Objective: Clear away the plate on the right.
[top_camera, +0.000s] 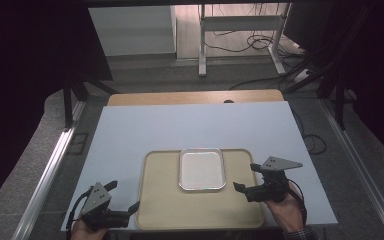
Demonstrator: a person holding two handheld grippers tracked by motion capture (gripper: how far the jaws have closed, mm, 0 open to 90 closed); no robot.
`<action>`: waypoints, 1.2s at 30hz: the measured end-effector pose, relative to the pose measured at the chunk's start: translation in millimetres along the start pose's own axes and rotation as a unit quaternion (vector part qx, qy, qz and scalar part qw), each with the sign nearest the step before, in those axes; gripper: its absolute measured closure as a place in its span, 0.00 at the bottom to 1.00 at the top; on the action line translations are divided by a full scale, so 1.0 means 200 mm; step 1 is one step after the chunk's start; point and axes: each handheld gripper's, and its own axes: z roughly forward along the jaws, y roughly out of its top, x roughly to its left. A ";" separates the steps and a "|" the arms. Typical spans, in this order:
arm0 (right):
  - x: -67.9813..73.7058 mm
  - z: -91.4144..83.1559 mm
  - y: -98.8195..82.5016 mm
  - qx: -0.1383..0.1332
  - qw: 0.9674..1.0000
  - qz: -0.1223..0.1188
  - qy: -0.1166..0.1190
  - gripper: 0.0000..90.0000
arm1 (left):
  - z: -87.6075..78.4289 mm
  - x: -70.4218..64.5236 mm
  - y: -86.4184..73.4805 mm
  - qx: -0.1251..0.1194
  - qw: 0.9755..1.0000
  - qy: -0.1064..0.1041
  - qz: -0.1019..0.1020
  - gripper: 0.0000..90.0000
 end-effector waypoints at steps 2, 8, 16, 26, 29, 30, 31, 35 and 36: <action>-0.01 -0.02 -0.01 -0.003 1.000 0.002 -0.005 0.07 | 0.00 0.00 0.00 0.000 1.000 0.000 0.000 0.01; -0.03 -0.04 -0.03 -0.003 1.000 -0.007 -0.020 0.04 | 0.00 0.00 0.00 0.000 1.000 0.000 0.000 0.01; -0.04 -0.08 -0.06 -0.008 0.999 -0.012 -0.037 0.00 | 0.00 0.00 0.00 0.000 1.000 0.000 -0.001 0.01; -0.06 -0.15 -0.10 -0.003 0.999 -0.003 -0.051 0.00 | 0.00 0.00 0.00 0.001 1.000 0.000 -0.001 0.01; -0.07 -0.17 -0.12 -0.011 0.998 0.001 -0.061 0.00 | 0.00 0.00 0.00 0.001 1.000 0.000 -0.001 0.01; -0.07 -0.18 -0.13 -0.012 0.998 0.002 -0.064 0.00 | 0.00 0.00 0.00 0.000 1.000 0.000 -0.002 0.01; -0.07 -0.18 -0.13 -0.012 0.998 0.002 -0.064 0.00 | 0.00 0.00 0.00 0.000 1.000 0.000 -0.002 0.01; -0.08 -0.22 -0.15 -0.014 0.996 0.003 -0.085 0.00 | 0.00 0.00 0.00 0.000 1.000 0.000 -0.002 0.01; -0.08 -0.23 -0.15 -0.015 0.996 0.002 -0.089 0.00 | 0.00 0.00 0.00 0.000 1.000 0.000 -0.002 0.01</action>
